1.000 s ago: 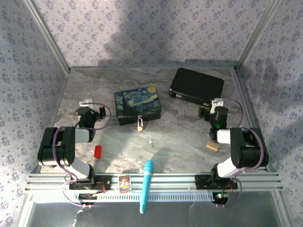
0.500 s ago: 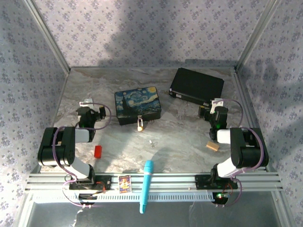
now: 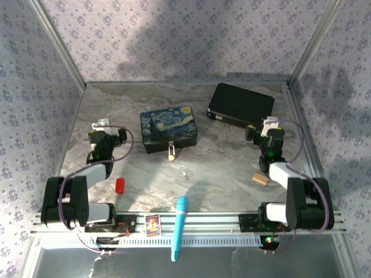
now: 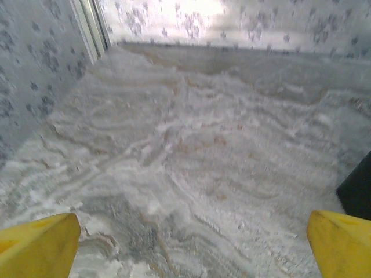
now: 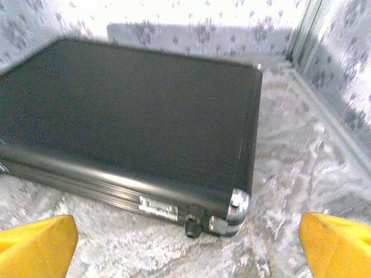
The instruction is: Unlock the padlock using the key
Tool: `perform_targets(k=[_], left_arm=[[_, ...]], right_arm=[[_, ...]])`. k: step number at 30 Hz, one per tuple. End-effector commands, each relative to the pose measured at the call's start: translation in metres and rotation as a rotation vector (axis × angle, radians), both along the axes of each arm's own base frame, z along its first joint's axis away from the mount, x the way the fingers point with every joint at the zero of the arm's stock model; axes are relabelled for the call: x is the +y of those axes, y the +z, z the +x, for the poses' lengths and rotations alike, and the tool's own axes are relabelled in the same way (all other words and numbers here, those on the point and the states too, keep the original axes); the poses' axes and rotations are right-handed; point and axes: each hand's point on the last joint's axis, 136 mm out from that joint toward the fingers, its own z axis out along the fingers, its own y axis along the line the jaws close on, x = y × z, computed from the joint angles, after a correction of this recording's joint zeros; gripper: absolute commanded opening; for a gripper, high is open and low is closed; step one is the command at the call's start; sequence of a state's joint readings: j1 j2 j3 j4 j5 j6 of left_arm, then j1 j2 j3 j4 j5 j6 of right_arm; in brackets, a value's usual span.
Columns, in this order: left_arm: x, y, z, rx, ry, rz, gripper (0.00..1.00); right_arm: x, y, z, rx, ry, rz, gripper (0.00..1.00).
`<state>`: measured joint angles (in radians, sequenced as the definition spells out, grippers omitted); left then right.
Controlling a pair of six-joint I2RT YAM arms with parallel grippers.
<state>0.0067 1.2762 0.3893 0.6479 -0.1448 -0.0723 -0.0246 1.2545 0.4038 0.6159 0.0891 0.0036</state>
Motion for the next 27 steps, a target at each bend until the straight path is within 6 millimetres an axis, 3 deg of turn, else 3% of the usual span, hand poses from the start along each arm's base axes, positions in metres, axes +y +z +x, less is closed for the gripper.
perform_targets(k=[1, 4, 9, 15, 24, 27], left_arm=[[0.004, 0.018, -0.005, 0.023, 0.048, -0.067, 1.0], [0.008, 0.033, -0.014, 0.023, 0.145, -0.271, 1.0], [-0.034, 0.039, -0.03, 0.09, 0.029, -0.606, 1.0], [-0.089, 0.037, -0.062, 0.252, -0.13, -0.791, 1.0], [-0.18, 0.03, -0.105, 0.478, -0.376, -0.777, 1.0], [-0.201, 0.026, -0.114, 0.529, -0.407, -0.789, 1.0]], right_arm=[[0.003, 0.017, -0.004, 0.045, 0.006, 0.062, 0.99], [0.003, 0.025, -0.012, 0.102, -0.034, 0.178, 0.99], [0.025, 0.039, -0.022, 0.182, 0.067, 0.344, 0.99], [0.09, 0.044, -0.042, 0.305, 0.293, 0.432, 0.99], [0.193, 0.012, -0.081, 0.507, 0.479, 0.336, 0.99], [0.225, -0.001, -0.099, 0.562, 0.542, 0.313, 0.99]])
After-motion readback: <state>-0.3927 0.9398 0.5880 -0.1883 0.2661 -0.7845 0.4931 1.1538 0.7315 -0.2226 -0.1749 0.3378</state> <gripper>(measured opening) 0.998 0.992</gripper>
